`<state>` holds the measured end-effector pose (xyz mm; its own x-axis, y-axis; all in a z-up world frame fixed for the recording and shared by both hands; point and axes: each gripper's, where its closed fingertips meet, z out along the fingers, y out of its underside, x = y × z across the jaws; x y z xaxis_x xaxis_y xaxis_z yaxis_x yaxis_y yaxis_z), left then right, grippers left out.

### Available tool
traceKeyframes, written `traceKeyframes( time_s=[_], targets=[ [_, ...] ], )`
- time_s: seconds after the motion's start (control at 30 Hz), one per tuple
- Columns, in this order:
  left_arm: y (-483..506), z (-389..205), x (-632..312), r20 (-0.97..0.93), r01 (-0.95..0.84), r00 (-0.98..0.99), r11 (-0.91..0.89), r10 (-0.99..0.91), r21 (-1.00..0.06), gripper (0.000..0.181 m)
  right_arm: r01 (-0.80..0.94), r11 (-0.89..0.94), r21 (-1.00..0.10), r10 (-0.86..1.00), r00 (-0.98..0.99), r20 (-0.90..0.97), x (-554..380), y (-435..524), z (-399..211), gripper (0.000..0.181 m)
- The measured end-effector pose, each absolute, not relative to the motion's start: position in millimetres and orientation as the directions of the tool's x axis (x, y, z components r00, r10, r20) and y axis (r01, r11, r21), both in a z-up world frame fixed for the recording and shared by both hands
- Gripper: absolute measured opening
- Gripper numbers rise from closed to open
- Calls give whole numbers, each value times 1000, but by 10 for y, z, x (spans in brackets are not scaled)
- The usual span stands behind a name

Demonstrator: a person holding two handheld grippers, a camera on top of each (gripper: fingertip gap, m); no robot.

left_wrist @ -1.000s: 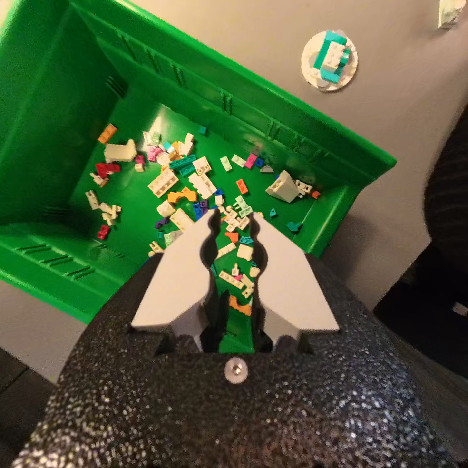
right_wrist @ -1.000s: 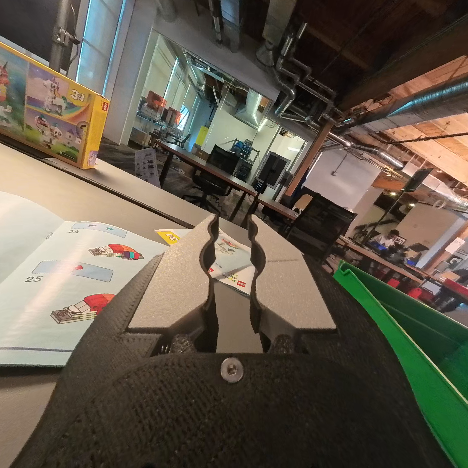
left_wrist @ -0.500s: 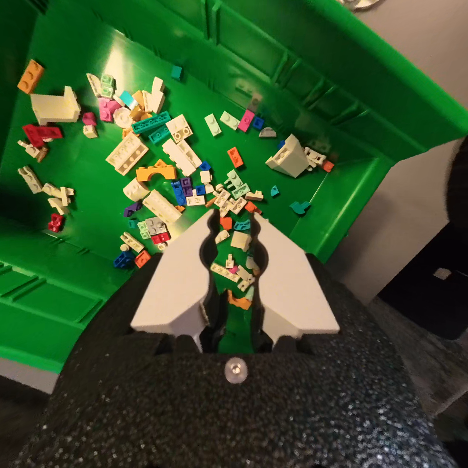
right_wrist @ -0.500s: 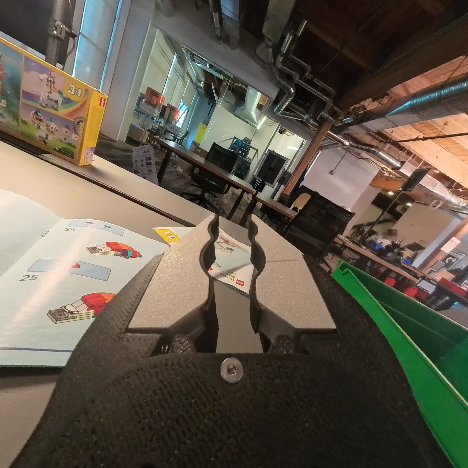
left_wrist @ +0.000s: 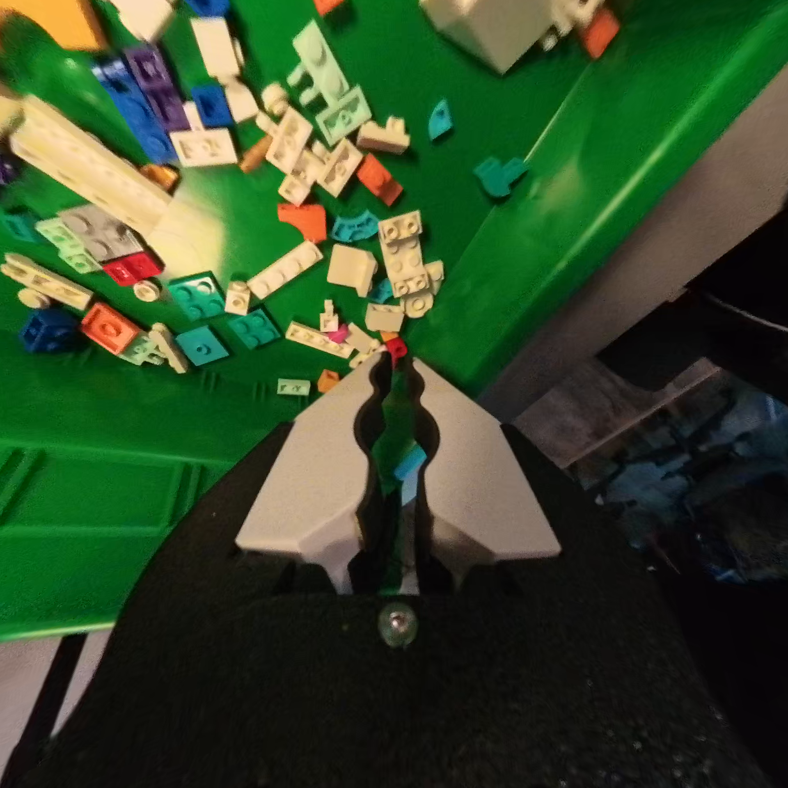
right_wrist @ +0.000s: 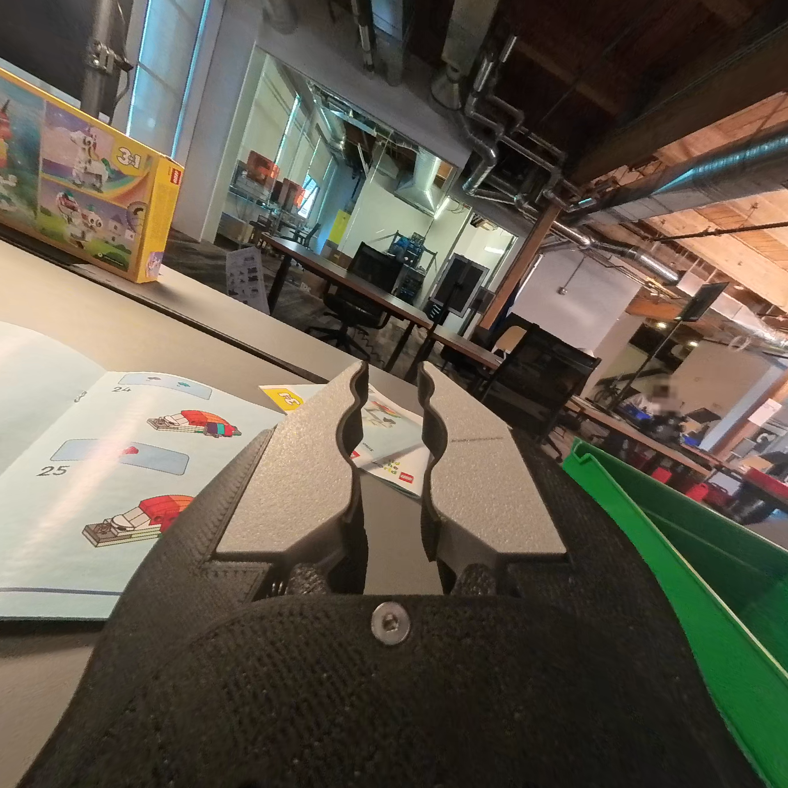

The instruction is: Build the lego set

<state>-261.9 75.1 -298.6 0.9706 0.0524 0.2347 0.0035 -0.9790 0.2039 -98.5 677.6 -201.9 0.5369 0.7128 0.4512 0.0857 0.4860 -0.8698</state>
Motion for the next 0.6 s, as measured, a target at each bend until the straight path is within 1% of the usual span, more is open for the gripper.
traceKeyframes(
  time_s=[0.13, 0.23, 0.27, 0.37, 0.47, 0.53, 0.6],
  targets=[
    [617, -3104, -2632, 227, -22, 973, -952, 50, 306, 5, 75, 479, -875, 723, 532, 441, -990, 6768, -2017, 21],
    [609, -3144, -2631, 229, -40, 973, -946, 36, 321, 3, 67, 475, -877, 729, 529, 435, -991, 6763, -2012, 21],
    [617, -3145, -2648, 219, -37, 975, -948, 36, 317, 6, 64, 474, -878, 731, 528, 433, -990, 6763, -2012, 21],
    [633, -3147, -2642, 230, -28, 972, -952, 45, 304, 7, 59, 469, -881, 736, 525, 427, -994, 6760, -2010, 21],
    [651, -3148, -2652, 218, -68, 976, -957, -5, 282, 6, 56, 470, -881, 739, 522, 427, -997, 6754, -2009, 21],
    [746, -3148, -2698, 175, -104, 982, -969, -65, 222, 8, 55, 471, -880, 739, 521, 428, -998, 6749, -2007, 21],
    [879, -3127, -2766, 119, -126, 987, -982, -110, 141, 4, 54, 471, -880, 740, 519, 428, -998, 6747, -2009, 21]
  ],
)
